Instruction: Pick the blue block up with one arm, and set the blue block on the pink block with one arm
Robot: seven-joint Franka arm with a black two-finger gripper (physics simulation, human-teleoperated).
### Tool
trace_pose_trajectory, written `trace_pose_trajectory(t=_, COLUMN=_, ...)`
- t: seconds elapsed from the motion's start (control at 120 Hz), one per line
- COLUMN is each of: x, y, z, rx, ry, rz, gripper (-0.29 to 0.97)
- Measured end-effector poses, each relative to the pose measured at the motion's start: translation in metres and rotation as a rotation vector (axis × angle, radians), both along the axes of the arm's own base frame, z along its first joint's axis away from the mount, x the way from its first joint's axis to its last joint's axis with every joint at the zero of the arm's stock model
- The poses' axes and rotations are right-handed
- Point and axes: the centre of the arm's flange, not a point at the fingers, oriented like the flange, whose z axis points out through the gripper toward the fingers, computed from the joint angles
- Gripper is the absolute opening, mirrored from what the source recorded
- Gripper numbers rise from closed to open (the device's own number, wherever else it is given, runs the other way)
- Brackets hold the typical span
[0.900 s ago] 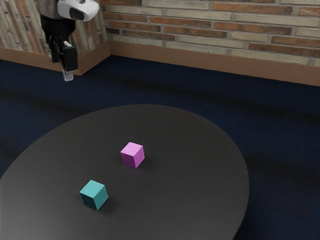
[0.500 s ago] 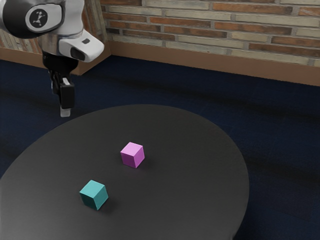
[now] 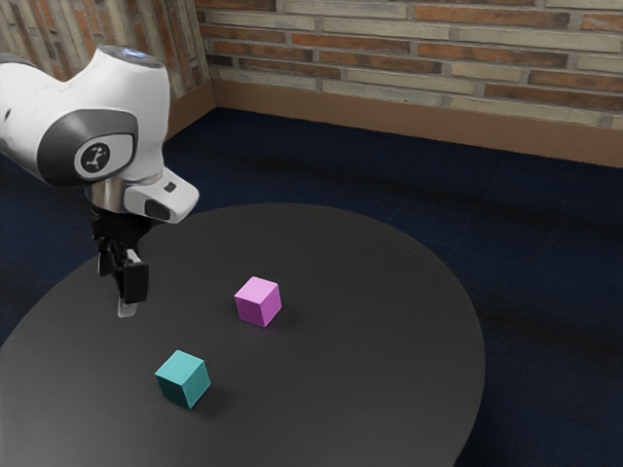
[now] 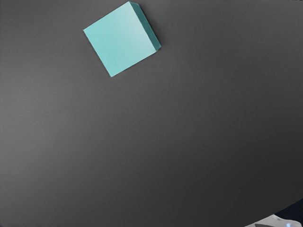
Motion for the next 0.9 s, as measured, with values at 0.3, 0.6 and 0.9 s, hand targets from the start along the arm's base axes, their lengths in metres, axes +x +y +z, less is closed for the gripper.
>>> trace_pose_trajectory(t=0.3, x=-0.004, y=0.048, z=-0.046, rx=0.003, ry=-0.018, rz=0.167, gripper=0.68)
trace_pose_trajectory(t=0.6, x=-0.006, y=0.078, z=-0.071, rx=0.015, ry=-0.038, rz=0.293, gripper=0.68)
trace_pose_trajectory(t=0.9, x=0.012, y=0.087, z=-0.128, rx=-0.015, ry=0.003, rz=0.342, gripper=0.68)
